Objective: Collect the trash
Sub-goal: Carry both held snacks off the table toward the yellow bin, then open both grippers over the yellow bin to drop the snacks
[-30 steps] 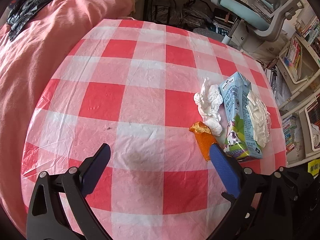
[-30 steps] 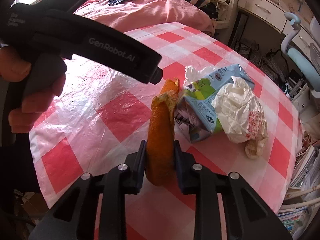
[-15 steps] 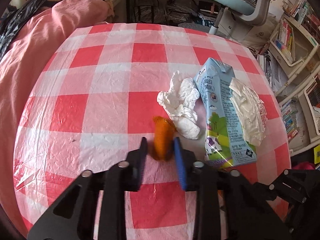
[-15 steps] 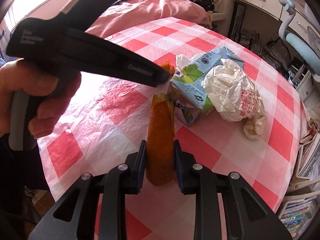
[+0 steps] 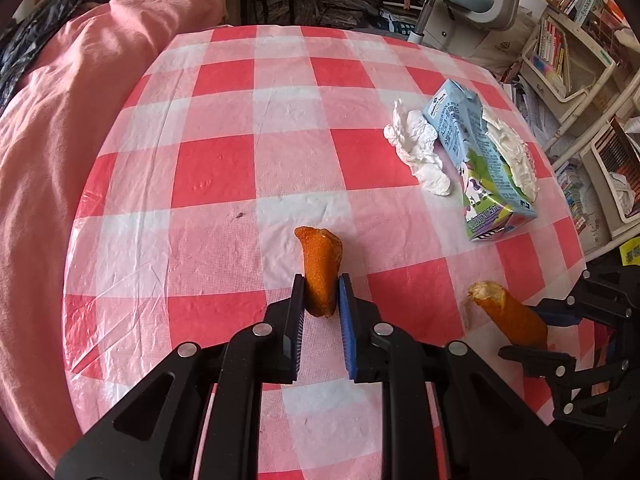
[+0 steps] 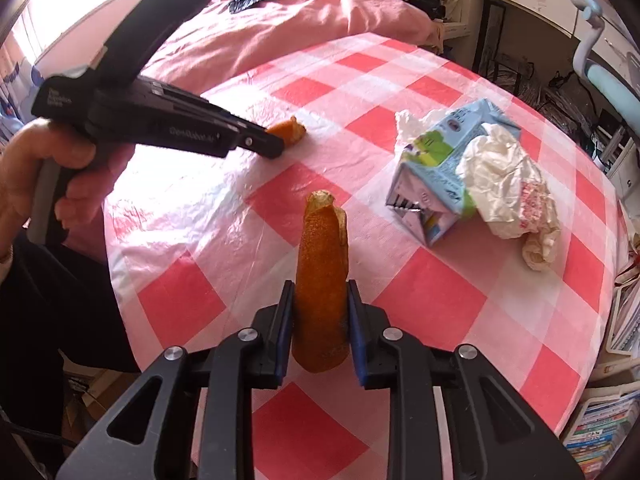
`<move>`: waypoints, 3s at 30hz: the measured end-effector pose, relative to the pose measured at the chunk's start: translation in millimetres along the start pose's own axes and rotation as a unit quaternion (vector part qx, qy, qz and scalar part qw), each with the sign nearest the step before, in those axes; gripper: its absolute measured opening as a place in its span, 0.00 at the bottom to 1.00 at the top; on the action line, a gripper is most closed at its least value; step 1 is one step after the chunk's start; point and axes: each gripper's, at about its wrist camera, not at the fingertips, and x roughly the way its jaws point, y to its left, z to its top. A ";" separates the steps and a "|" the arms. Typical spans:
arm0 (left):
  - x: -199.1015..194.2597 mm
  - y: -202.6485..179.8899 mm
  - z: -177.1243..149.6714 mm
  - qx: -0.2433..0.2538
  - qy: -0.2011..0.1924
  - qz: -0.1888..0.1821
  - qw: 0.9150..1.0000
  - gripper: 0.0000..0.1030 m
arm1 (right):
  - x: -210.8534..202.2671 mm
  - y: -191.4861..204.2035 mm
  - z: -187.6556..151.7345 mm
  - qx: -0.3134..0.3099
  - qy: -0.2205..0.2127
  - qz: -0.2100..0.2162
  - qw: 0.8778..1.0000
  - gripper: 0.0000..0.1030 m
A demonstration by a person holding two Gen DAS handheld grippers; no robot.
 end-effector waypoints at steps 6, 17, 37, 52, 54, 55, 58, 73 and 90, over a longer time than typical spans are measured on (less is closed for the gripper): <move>1.7 -1.3 0.5 0.012 -0.003 0.009 1.000 0.16 | 6.5 5.7 0.8 -0.006 0.002 -0.003 1.000 0.26; -55.7 -32.8 8.5 0.020 -0.094 0.019 0.995 0.15 | -35.1 10.4 10.6 0.008 -0.070 -0.014 0.997 0.24; -136.4 -76.8 -23.4 0.017 -0.218 -0.014 0.976 0.15 | -94.0 24.5 -19.5 0.055 -0.170 -0.086 0.980 0.24; -122.8 -108.4 -10.4 0.031 -0.216 -0.025 0.976 0.15 | -104.4 2.1 -37.7 0.065 -0.167 -0.131 0.975 0.25; -120.6 -120.2 -8.3 0.034 -0.217 -0.037 0.975 0.15 | -110.2 -4.9 -44.4 0.073 -0.169 -0.141 0.973 0.25; -119.1 -126.6 -7.3 0.037 -0.217 -0.043 0.974 0.15 | -114.4 -9.6 -49.6 0.078 -0.170 -0.147 0.971 0.25; -110.4 -153.6 -4.0 0.054 -0.213 -0.058 0.974 0.15 | -126.1 -27.4 -68.3 0.095 -0.169 -0.167 0.967 0.25; -51.3 -253.7 8.9 0.102 -0.168 -0.074 0.978 0.15 | -152.3 -86.5 -153.1 0.145 -0.180 -0.040 0.972 0.46; -51.6 -254.7 15.9 0.110 -0.176 -0.094 0.974 0.15 | -109.5 -60.3 -136.2 0.086 -0.063 -0.070 0.992 0.20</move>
